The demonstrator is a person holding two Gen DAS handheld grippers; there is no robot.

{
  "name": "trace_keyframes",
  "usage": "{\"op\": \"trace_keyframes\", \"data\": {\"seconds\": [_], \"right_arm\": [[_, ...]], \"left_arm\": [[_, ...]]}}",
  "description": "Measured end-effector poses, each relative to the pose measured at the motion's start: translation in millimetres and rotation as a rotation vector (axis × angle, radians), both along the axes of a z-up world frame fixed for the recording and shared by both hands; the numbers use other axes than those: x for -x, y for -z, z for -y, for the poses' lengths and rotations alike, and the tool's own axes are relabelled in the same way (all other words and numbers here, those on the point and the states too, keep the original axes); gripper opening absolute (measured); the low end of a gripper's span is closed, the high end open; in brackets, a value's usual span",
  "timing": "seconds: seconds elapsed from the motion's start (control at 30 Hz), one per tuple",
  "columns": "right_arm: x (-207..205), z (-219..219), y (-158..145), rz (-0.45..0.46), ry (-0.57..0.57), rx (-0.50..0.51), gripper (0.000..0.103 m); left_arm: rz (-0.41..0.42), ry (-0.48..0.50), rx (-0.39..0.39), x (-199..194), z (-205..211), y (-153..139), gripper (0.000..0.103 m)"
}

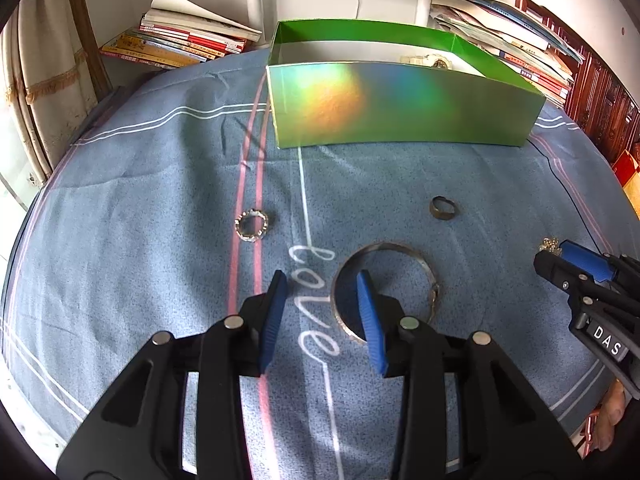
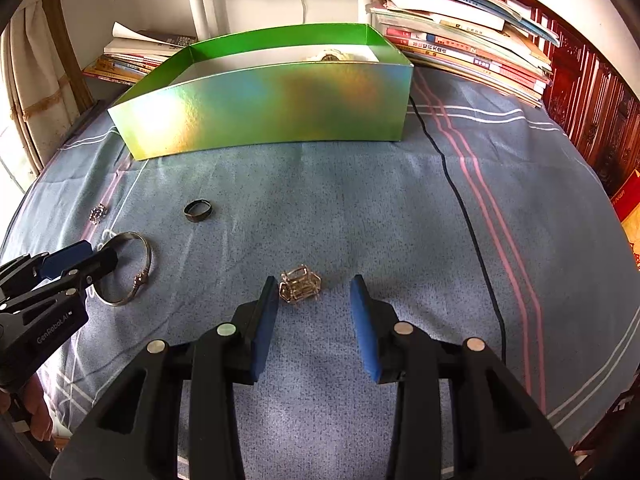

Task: Organize jewelry
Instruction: 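Grasp the silver flower pendant with the right gripper while the left gripper grasps the silver bangle rim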

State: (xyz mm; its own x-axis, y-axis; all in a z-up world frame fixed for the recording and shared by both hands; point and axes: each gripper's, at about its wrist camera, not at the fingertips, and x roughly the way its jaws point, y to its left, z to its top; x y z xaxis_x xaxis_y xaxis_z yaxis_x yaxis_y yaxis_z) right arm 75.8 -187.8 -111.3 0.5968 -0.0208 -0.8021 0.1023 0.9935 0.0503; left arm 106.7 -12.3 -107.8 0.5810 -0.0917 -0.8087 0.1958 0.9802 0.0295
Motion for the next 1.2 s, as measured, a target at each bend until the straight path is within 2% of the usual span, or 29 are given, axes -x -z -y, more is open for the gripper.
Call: {"op": "trace_keyframes", "data": {"seconds": [0.27,0.43,0.47,0.57,0.6,0.63,0.7,1.2], "right_arm": [[-0.3,-5.2,0.7,0.007,-0.005,0.028,0.037],[-0.3,-5.6,0.8,0.008,-0.006,0.03,0.037],[-0.2,-5.5,0.8,0.008,-0.006,0.03,0.037],[-0.1,-5.3,0.7,0.009,-0.005,0.032,0.037],[0.3,-5.7,0.6,0.01,-0.005,0.033,0.037],[0.4,-5.6,0.5,0.01,-0.004,0.033,0.037],[0.2,-6.0,0.7,0.014,-0.005,0.033,0.037],[-0.3,-7.0,1.2,0.016,-0.004,0.037,0.037]], "left_arm": [[0.013,0.0,-0.004,1.3,3.4,0.5,0.036],[0.015,0.02,0.003,3.3,6.8,0.7,0.018],[0.015,0.021,0.004,3.3,7.8,0.7,0.017],[0.021,0.023,-0.011,3.8,9.9,0.6,0.017],[0.023,0.02,-0.015,3.9,10.3,0.6,0.019],[0.026,0.011,-0.022,4.0,9.7,0.4,0.026],[0.029,0.001,-0.024,3.5,8.2,0.6,0.029],[0.028,0.001,-0.015,3.9,7.5,0.5,0.027]]}}
